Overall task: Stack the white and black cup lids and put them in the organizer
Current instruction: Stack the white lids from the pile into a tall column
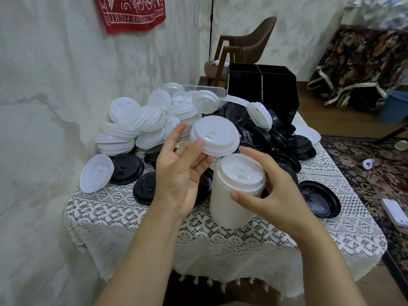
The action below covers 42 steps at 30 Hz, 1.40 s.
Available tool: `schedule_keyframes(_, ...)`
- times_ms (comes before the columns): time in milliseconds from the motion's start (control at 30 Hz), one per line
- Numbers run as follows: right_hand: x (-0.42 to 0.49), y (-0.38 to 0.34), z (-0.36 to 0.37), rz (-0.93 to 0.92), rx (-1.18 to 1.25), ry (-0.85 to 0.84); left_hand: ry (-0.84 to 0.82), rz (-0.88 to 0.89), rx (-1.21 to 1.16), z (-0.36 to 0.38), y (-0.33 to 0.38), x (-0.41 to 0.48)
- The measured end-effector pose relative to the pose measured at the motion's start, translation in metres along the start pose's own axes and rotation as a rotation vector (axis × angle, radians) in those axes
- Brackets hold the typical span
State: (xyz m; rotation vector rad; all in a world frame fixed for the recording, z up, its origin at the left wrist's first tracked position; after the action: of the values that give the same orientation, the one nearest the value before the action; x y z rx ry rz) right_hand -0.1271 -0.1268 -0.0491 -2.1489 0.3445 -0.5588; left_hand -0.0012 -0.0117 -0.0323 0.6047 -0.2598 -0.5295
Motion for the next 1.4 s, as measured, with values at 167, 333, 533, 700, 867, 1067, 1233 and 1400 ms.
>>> schedule_keyframes(167,0.000,-0.001,-0.002,-0.005,-0.031,0.006,-0.066,-0.022,0.067,0.001,0.001,0.000)
schedule_keyframes(333,0.003,-0.019,-0.011,-0.090,-0.007,0.133,-0.173,-0.073,0.090,0.008,0.002,-0.005)
schedule_keyframes(533,0.008,-0.042,-0.004,-0.237,0.047,0.243,-0.385,-0.155,0.065,0.028,0.001,-0.020)
schedule_keyframes(700,0.009,-0.037,-0.008,-0.240,0.022,0.329,-0.447,-0.063,0.200,0.025,0.003,-0.016)
schedule_keyframes(867,0.008,-0.022,-0.017,-0.139,0.062,0.299,-0.554,0.014,0.699,0.006,0.004,-0.007)
schedule_keyframes(1067,0.009,-0.012,-0.013,-0.101,0.041,0.165,-0.583,-0.166,0.926,-0.006,-0.017,-0.008)
schedule_keyframes(1233,0.008,-0.008,-0.007,-0.086,0.036,0.075,-0.567,-0.197,0.896,-0.005,-0.021,-0.008)
schedule_keyframes(1400,0.006,-0.005,-0.005,-0.072,0.025,0.027,-0.517,-0.199,0.906,-0.012,-0.023,-0.005)
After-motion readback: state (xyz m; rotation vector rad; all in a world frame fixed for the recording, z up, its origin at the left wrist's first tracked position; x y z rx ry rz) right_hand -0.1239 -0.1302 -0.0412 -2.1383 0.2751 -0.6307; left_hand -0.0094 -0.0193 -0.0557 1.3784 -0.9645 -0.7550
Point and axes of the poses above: each hand's wrist, its own x-axis towards the middle knuckle, its own z-axis out of the palm, y = z × x, the point moved 5 cm from there along x, towards the middle knuckle, and after that the axes turned 10 degrees about -x, right-handed, at the moved point
